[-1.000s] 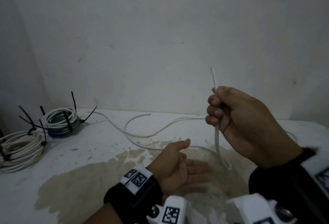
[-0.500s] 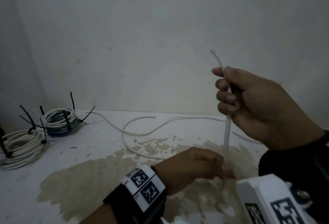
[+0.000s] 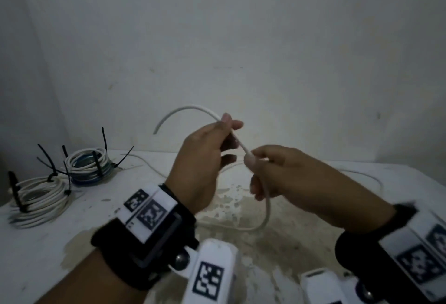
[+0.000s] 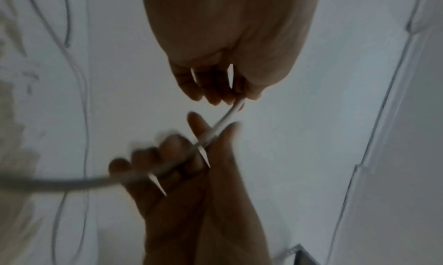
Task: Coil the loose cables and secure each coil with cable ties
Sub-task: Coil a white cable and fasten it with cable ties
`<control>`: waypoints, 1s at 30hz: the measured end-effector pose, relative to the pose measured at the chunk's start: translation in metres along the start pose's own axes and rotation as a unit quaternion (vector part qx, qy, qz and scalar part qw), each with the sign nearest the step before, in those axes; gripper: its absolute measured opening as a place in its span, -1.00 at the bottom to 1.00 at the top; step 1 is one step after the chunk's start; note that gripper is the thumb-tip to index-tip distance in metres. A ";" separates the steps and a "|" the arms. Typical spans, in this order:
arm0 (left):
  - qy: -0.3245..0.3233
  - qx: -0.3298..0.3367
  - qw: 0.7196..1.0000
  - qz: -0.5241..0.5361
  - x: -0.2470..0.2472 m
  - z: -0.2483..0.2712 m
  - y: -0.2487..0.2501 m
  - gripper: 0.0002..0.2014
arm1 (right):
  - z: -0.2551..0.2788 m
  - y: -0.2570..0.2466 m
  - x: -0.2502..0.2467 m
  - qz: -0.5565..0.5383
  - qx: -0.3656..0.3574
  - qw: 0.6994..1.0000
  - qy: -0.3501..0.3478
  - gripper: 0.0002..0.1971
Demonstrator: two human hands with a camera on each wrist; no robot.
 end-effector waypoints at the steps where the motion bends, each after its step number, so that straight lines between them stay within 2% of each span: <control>1: 0.018 0.008 0.999 -0.043 -0.011 -0.003 0.004 -0.67 | -0.001 -0.007 -0.007 0.029 -0.029 0.998 0.047 -0.75; 2: 0.035 0.028 0.995 -0.085 -0.021 -0.004 0.009 -0.64 | -0.002 -0.012 -0.017 0.063 -0.059 0.991 0.100 -0.79; 3: 0.052 0.076 0.985 -0.144 -0.030 -0.003 0.019 -0.63 | -0.001 -0.020 -0.028 0.096 -0.090 0.979 0.154 -0.79; 4: 0.078 0.151 0.961 -0.216 -0.039 0.001 0.034 -0.66 | -0.001 -0.027 -0.038 0.121 -0.116 0.965 0.202 -0.79; 5: 0.110 0.241 0.920 -0.289 -0.046 0.008 0.051 -0.74 | -0.001 -0.031 -0.046 0.134 -0.135 0.953 0.234 -0.80; 6: 0.127 0.301 0.881 -0.343 -0.050 0.013 0.061 -0.86 | -0.003 -0.033 -0.052 0.137 -0.146 0.947 0.251 -0.81; 7: 0.130 0.309 0.857 -0.392 -0.053 0.012 0.058 -0.80 | -0.006 -0.033 -0.054 0.135 -0.152 0.946 0.251 -0.82; 8: 0.109 0.272 0.860 -0.419 -0.056 0.006 0.047 -0.64 | -0.010 -0.033 -0.056 0.132 -0.157 0.948 0.245 -0.83; 9: 0.074 0.199 0.883 -0.419 -0.058 -0.004 0.030 -0.56 | -0.013 -0.035 -0.056 0.127 -0.162 0.950 0.237 -0.83; 10: 0.034 0.120 0.919 -0.373 -0.058 -0.009 0.012 -0.58 | -0.016 -0.037 -0.057 0.125 -0.167 0.950 0.234 -0.83; 11: -0.014 0.045 0.961 -0.274 -0.054 -0.009 -0.004 -0.64 | -0.018 -0.039 -0.060 0.128 -0.175 0.946 0.241 -0.83; 12: -0.050 -0.019 0.985 -0.165 -0.050 -0.006 -0.016 -0.68 | -0.018 -0.041 -0.065 0.138 -0.183 0.939 0.258 -0.83; 14: -0.076 -0.097 0.992 0.028 -0.044 0.000 -0.018 -0.72 | -0.019 -0.038 -0.078 0.150 -0.183 0.923 0.303 -0.84; 16: -0.088 -0.125 0.975 0.163 -0.044 -0.001 -0.007 -0.74 | -0.025 -0.022 -0.086 0.144 -0.153 0.925 0.315 -0.83; 20: -0.122 -0.093 0.928 0.340 -0.057 -0.012 0.039 -0.74 | -0.038 0.010 -0.064 0.171 -0.131 0.939 0.268 -0.73; 22: -0.101 -0.063 0.909 0.399 -0.075 -0.021 0.060 -0.73 | -0.040 0.024 -0.052 0.165 -0.125 0.945 0.253 -0.72; 26: 0.025 0.010 0.936 0.350 -0.122 -0.029 0.088 -0.65 | -0.042 0.043 -0.038 0.076 -0.104 0.962 0.239 -0.91; 28: 0.054 0.011 0.929 0.367 -0.135 -0.028 0.089 -0.63 | -0.039 0.039 -0.040 0.052 -0.118 0.955 0.268 -0.94; 30: 0.064 0.017 0.931 0.358 -0.141 -0.025 0.091 -0.65 | -0.033 0.023 -0.046 0.060 -0.153 0.935 0.313 -0.92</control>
Point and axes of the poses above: each hand's wrist, its own z-axis away from the middle knuckle, its own x-axis out of the palm, y = z × x, the point moved 10 cm from there along -z, towards the middle knuckle, and after that the axes turned 3 degrees about y, right-handed, at the moved point
